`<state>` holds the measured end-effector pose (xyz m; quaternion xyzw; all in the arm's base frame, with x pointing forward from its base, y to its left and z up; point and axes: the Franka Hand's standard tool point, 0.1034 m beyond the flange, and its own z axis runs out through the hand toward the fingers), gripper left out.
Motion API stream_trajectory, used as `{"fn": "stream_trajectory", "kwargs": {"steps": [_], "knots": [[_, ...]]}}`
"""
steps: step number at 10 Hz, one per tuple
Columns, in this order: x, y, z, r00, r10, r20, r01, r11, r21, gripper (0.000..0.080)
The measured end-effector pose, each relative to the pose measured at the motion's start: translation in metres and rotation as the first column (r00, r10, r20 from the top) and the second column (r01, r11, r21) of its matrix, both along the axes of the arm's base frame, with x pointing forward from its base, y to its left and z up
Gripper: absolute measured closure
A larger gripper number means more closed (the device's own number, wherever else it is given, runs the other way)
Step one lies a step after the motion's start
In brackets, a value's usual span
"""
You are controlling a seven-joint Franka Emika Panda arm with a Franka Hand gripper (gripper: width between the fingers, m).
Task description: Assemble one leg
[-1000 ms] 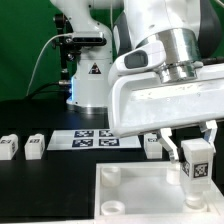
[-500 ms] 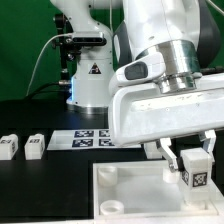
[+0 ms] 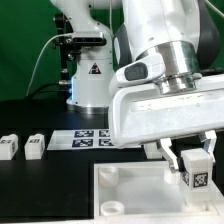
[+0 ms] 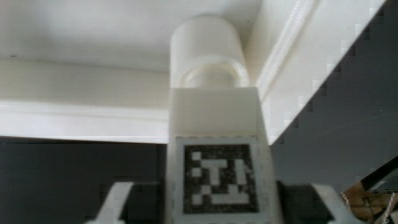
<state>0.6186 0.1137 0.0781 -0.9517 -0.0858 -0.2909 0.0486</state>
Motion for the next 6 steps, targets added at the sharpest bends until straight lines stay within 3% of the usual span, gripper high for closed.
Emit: {"fn": "stream_trajectory", "kwargs": {"steps": [4,5,6], "knots": [[0.0010,-0.0026,-0.0004,1.000,0.003,0.012,-0.003,1.000,-0.004,0.0508],[0.0010,-0.0026,-0.0005,1.000,0.003,0.012,-0.003,1.000,-0.005,0.0309],[0.0009,-0.0026,-0.0005,1.000,0.003,0.012,-0.003,1.000,-0.005,0.0201]]}}
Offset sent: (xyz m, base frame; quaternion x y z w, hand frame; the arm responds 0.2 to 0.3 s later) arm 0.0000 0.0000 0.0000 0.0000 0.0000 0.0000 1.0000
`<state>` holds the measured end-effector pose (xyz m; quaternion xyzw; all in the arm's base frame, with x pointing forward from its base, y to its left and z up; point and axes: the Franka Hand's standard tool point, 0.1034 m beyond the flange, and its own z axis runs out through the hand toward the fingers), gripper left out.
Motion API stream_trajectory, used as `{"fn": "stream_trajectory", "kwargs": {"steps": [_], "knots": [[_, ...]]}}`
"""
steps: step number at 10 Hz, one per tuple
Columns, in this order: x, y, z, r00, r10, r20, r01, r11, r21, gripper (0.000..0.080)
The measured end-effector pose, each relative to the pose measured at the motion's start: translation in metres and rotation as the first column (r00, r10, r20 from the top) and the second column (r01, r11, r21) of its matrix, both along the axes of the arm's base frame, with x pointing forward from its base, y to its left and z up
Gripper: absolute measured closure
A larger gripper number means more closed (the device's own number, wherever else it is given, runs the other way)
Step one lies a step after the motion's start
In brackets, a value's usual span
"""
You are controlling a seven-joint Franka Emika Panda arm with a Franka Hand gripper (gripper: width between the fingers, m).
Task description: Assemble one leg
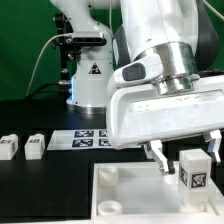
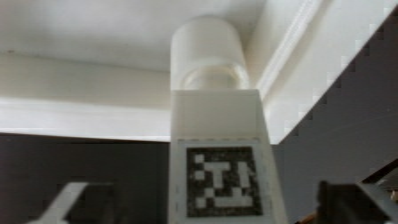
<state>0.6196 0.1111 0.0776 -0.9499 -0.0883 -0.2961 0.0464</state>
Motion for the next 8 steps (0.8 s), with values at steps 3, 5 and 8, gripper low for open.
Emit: {"fn": "stream_trajectory", "kwargs": {"steps": [3,5,8], "knots": [[0.0000,0.0000,0.0000,1.000,0.000,0.000,0.000,1.000,0.000,0.0153],[0.0000,0.0000,-0.0001,1.000,0.001,0.000,-0.001,1.000,0.000,0.0151],[0.0000,0.0000,-0.0001,1.000,0.001,0.000,-0.001,1.000,-0.001,0.0151]]}}
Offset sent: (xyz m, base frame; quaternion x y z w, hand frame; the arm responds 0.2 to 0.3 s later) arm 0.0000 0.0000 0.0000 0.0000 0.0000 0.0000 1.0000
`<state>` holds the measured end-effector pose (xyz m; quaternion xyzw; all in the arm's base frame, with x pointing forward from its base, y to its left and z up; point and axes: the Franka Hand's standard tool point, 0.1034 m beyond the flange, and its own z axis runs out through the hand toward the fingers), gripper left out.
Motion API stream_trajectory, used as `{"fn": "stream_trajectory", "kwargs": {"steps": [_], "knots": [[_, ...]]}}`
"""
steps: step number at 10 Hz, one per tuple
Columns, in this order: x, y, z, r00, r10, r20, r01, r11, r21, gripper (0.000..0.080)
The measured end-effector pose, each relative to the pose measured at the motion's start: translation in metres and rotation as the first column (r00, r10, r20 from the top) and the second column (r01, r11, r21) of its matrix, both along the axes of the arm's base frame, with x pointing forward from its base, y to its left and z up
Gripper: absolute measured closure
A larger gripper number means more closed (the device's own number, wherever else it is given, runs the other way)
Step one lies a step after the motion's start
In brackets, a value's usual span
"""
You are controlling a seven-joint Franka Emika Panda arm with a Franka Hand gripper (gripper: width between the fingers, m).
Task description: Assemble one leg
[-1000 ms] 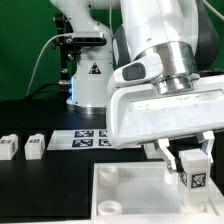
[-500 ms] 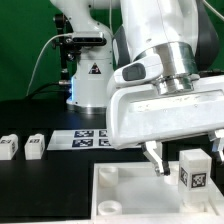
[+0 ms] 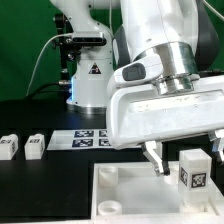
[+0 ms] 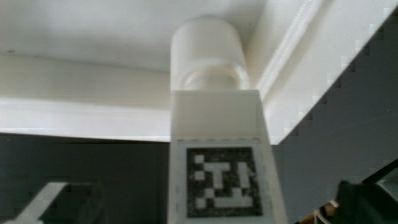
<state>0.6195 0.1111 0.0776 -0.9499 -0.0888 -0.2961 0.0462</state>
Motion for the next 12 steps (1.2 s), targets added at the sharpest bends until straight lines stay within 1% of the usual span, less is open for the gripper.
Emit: {"fn": "stream_trajectory", "kwargs": {"steps": [1,2,3,4,5,6,7,8,10,11,12], "knots": [[0.0000,-0.0005,-0.0003,1.000,-0.001,-0.005,0.001,1.000,0.000,0.0151],[0.0005,-0.0019,0.0001,0.999,-0.003,-0.046,0.003,1.000,-0.001,0.0151],[0.0044,-0.0020,0.0060,0.997,-0.007,-0.081,0.007,1.000,0.000,0.0151],[0.0074,-0.0029,0.0088,0.997,-0.010,-0.075,0.010,1.000,0.001,0.0151],[0.0057,-0.0030,0.0041,0.991,-0.005,-0.133,0.004,1.000,-0.003,0.0151],[0.0034,-0.0029,0.0006,0.969,0.005,-0.246,-0.007,1.000,-0.008,0.0151],[0.0057,-0.0024,0.0029,0.935,0.015,-0.355,-0.020,1.000,-0.010,0.0151],[0.0080,-0.0031,0.0044,0.898,0.021,-0.440,-0.028,1.000,-0.011,0.0151],[0.0025,0.0005,0.0060,0.777,0.018,-0.629,-0.029,1.000,-0.007,0.0151],[0.0086,0.0013,0.0059,0.781,0.020,-0.624,-0.029,1.000,-0.004,0.0151],[0.0074,0.0011,0.0045,0.782,0.019,-0.623,-0.028,1.000,-0.005,0.0151]]}}
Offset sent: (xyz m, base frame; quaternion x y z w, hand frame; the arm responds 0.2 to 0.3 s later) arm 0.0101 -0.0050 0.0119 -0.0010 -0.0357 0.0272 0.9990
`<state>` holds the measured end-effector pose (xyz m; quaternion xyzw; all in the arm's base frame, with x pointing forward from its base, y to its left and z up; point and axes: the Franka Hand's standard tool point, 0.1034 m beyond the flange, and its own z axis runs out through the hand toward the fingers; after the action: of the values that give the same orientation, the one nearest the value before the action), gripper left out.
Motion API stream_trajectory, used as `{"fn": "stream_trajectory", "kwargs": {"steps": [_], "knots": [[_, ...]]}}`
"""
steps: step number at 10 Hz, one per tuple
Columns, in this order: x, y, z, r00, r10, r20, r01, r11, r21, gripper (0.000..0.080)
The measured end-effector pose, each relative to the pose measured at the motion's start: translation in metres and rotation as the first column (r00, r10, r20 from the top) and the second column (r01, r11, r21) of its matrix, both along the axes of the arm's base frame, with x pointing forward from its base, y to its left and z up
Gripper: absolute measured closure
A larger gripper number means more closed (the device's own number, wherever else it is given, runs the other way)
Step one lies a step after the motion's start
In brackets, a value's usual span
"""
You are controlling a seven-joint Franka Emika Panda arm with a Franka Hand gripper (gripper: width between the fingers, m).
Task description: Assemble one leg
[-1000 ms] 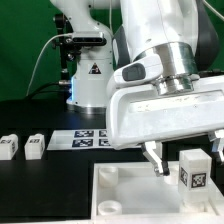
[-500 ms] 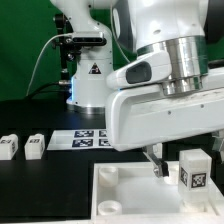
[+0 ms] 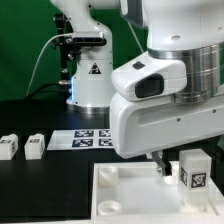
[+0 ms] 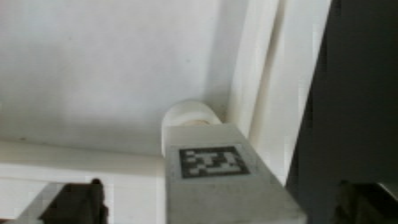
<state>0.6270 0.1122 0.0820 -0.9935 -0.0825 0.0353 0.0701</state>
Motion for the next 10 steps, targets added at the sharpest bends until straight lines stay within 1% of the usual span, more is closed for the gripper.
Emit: {"fn": "stream_trajectory", "kwargs": {"steps": [2,4,5,7,8,9,10], "knots": [[0.000,-0.001,0.000,1.000,-0.001,-0.001,0.001,1.000,0.000,0.0151],[0.009,-0.008,0.003,0.999,-0.016,-0.034,0.016,1.000,-0.004,0.0151],[0.016,-0.008,0.004,0.999,-0.021,-0.032,0.021,1.000,-0.002,0.0151],[0.016,-0.006,0.004,0.997,-0.064,-0.036,0.064,0.998,-0.007,0.0151],[0.016,-0.006,0.004,0.997,-0.062,-0.036,0.062,0.998,-0.007,0.0267],[0.016,-0.006,0.004,0.996,-0.075,-0.038,0.075,0.997,-0.008,0.0402],[0.016,-0.005,0.004,0.981,-0.185,-0.052,0.185,0.983,-0.021,0.0402]]}}
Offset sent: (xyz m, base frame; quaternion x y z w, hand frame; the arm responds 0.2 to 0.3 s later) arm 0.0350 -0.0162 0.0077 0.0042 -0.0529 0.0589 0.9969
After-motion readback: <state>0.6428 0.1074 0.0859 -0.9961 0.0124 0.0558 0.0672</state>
